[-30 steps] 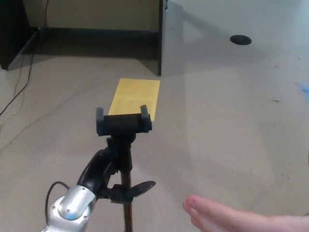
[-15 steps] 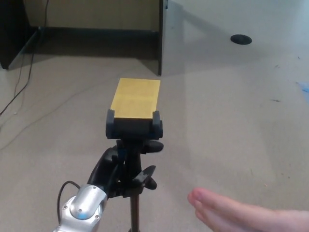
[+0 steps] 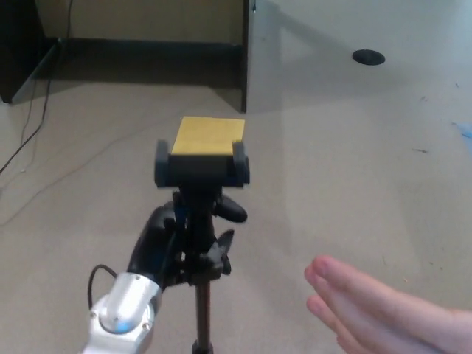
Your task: There is a tripod standing in front of the robot and the robot extends its left arm to grab it. It lifts the tripod and passes it to a person.
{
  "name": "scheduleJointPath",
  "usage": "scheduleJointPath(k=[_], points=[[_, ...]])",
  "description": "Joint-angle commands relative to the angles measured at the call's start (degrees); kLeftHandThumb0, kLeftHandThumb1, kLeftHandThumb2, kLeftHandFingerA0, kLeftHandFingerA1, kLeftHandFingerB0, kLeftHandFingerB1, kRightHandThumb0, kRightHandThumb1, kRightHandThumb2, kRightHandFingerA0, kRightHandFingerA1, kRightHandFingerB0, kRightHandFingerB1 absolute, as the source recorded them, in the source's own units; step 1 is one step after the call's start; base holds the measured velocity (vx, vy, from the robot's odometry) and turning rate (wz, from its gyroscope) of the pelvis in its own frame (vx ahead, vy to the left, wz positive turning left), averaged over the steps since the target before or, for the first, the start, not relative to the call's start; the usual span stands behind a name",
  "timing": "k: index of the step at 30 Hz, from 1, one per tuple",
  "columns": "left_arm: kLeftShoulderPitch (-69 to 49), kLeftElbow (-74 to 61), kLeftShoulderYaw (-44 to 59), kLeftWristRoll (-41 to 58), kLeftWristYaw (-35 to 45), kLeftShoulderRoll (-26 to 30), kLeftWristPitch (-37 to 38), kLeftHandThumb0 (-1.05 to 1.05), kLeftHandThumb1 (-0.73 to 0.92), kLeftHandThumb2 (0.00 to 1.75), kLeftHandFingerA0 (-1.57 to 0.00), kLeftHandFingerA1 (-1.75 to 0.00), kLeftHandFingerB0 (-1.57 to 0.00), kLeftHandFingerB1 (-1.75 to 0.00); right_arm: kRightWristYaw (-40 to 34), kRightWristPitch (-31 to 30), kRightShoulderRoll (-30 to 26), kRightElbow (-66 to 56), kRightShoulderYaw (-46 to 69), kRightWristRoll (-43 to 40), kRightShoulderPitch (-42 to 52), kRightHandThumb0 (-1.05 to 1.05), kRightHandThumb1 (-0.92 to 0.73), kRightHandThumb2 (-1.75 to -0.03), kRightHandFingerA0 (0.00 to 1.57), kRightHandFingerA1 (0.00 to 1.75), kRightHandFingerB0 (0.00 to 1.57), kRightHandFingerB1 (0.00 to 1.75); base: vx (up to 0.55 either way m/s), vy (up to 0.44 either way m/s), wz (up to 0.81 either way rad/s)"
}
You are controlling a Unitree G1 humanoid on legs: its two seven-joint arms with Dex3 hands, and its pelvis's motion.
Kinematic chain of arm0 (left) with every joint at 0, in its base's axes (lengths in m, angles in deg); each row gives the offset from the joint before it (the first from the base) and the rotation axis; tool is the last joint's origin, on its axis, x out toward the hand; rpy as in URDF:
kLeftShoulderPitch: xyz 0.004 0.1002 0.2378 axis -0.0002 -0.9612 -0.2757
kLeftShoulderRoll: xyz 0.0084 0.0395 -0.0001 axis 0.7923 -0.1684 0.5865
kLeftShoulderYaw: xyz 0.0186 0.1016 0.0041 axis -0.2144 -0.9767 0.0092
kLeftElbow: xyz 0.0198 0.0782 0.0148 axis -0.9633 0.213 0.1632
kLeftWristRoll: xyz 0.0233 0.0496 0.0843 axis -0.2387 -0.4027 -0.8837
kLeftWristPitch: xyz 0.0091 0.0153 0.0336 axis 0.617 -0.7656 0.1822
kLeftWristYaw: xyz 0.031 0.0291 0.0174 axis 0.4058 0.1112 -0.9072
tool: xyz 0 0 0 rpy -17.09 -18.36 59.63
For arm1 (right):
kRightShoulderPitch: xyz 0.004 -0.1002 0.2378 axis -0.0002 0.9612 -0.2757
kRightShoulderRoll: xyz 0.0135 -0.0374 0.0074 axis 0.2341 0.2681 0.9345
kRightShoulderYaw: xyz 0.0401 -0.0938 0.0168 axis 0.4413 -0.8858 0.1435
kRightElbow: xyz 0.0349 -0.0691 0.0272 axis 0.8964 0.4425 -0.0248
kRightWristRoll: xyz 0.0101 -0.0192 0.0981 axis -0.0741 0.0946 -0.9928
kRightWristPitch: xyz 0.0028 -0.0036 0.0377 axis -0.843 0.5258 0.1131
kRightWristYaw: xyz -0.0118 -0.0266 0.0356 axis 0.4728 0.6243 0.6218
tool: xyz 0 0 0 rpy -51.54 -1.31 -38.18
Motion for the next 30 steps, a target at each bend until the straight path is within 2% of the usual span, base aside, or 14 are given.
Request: scheduleJointPath(k=[1,2,3,4,9,10,11,14,15,16,17,18,23,30], points=[[4.24,-6.78,1.47,3.53,1.51,1.0,-5.13,0.0,0.75,0.95,-1.07,-1.45,-0.78,-1.3,0.03,-0.06,-1.26,0.24,0.21,0.06,0.2,-0.39,-0.71,-0.61,0.58,0.39,0.38,0.33,0.0,0.0,0.0],[4.97,-8.27,1.92,4.26,1.54,0.99,-6.6,0.02,0.74,0.97,-1.08,-1.45,-0.8,-1.27,-0.13,-0.03,-1.37,0.12,0.11,0.21,0.36,-0.47,-0.58,-0.83,0.51,0.52,0.32,0.45,0.0,0.0,0.0],[5.38,-9.54,2.26,4.77,1.44,0.93,-7.77,0.02,0.74,0.97,-1.08,-1.45,-0.8,-1.27,-0.22,-0.05,-1.37,0.13,0.01,0.34,0.48,-0.47,-0.58,-0.83,0.51,0.52,0.32,0.45,0.0,0.0,0.0],[6.26,-10.34,2.54,5.55,2.13,1.15,-8.07,0.02,0.76,0.95,-1.07,-1.46,-0.8,-1.26,-0.31,-0.02,-1.42,0.15,-0.11,0.5,0.47,-0.39,-0.71,-0.61,0.62,0.4,0.38,0.33,0.0,0.0,0.0],[13.12,-15.6,3.19,7.41,2.82,1.74,-12.91,-0.02,0.73,0.95,-1.13,-1.37,-0.85,-1.23,-0.53,0.4,-1.56,1.37,-0.1,0.59,-0.2,-0.39,-0.71,-0.6,0.59,0.39,0.39,0.33,0.0,0.0,0.0],[14.01,-16.63,3.04,7.69,2.73,1.62,-14.51,-0.03,0.73,0.94,-1.12,-1.38,-0.85,-1.24,-0.7,0.77,-1.72,1.43,-0.2,0.73,-0.04,-0.47,-0.59,-0.84,0.52,0.53,0.33,0.45,0.0,0.0,0.0],[15.09,-17.34,2.95,7.98,2.81,1.65,-16.21,-0.07,0.77,0.85,-1.12,-1.38,-0.83,-1.25,-0.77,0.76,-1.76,1.4,-0.11,0.66,-0.1,-0.47,-0.58,-0.84,0.53,0.53,0.34,0.45,0.0,0.0,0.0],[20.48,-20.87,2.09,7.99,3.05,2.78,-24.35,-0.09,0.69,0.91,-1.11,-1.35,-0.84,-1.21,-1.24,-0.27,-1.55,1.47,-0.24,0.94,-0.83,-0.49,-0.58,-0.85,0.59,0.56,0.35,0.46,0.0,0.0,0.0],[21.37,-21.22,2.01,8.28,3.13,2.72,-25.28,-0.1,0.68,0.91,-1.11,-1.36,-0.86,-1.2,-0.99,-0.3,-1.54,1.38,-0.13,0.77,-0.79,-0.4,-0.7,-0.61,0.64,0.41,0.4,0.33,0.0,0.0,0.0],[23.56,-23.1,1.78,9.38,3.16,2.47,-29.49,-0.12,0.68,0.92,-1.1,-1.37,-0.86,-1.21,-0.55,-0.14,-1.47,1.16,-0.03,0.49,-0.2,-0.4,-0.7,-0.61,0.61,0.4,0.4,0.33,0.0,0.0,0.0],[25.28,-24.42,1.39,9.8,3.03,2.1,-31.88,-0.12,0.68,0.93,-1.12,-1.37,-0.88,-1.19,-0.35,0.39,-1.5,1.18,0.07,0.29,0.11,-0.46,-0.58,-0.83,0.52,0.53,0.34,0.46,0.0,0.0,0.0],[26.87,-25.21,0.88,9.61,2.84,1.78,-33.11,-0.13,0.67,0.92,-1.1,-1.39,-0.86,-1.21,-0.41,0.29,-1.62,1.17,0.01,0.42,-0.09,-0.4,-0.7,-0.61,0.62,0.4,0.4,0.33,0.0,0.0,0.0],[31.47,-31.41,-0.98,11.46,1.37,-1.68,-40.58,-0.09,0.71,0.9,-1.05,-1.48,-0.82,-1.22,-1.01,-0.05,-1.94,1.16,-0.73,1.34,0.14,-0.41,-0.7,-0.61,0.63,0.4,0.41,0.34,0.0,0.0,0.0],[36.76,-36.18,-3.53,12.43,-0.23,-7.85,-46.11,-0.09,0.67,0.92,-1.05,-1.44,-0.86,-1.13,-0.79,0.02,-1.59,2.18,-1.1,1.39,-0.35,-0.41,-0.71,-0.61,0.62,0.4,0.41,0.34,0.0,0.0,0.0]])
